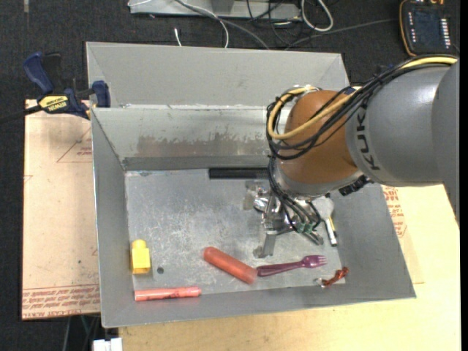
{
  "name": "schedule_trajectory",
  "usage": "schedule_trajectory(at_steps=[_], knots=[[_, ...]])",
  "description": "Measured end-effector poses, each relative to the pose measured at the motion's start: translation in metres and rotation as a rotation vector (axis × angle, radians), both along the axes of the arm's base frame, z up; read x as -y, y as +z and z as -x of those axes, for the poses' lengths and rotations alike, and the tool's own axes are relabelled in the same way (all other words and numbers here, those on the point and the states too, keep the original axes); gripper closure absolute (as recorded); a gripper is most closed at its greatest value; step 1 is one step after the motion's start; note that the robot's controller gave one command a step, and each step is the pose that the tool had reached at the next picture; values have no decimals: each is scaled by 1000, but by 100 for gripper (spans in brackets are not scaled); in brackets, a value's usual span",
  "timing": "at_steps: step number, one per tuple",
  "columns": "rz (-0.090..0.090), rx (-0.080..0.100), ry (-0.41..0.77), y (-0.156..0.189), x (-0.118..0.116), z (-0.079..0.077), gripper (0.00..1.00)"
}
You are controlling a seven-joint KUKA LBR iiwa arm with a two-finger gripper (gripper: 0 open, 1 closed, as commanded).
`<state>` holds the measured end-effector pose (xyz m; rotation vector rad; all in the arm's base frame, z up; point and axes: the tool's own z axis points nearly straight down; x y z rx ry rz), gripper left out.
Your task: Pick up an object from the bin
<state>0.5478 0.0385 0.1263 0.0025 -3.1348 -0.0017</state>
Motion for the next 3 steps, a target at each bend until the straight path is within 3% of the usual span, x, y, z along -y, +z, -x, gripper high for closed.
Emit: schedule_trajectory(at_steps=[1,2,3], knots=[[0,7,-2,4,0,-2,0],[-2,5,-18,-56,-46,28,0],[0,21,67,-8,-51,46,0]])
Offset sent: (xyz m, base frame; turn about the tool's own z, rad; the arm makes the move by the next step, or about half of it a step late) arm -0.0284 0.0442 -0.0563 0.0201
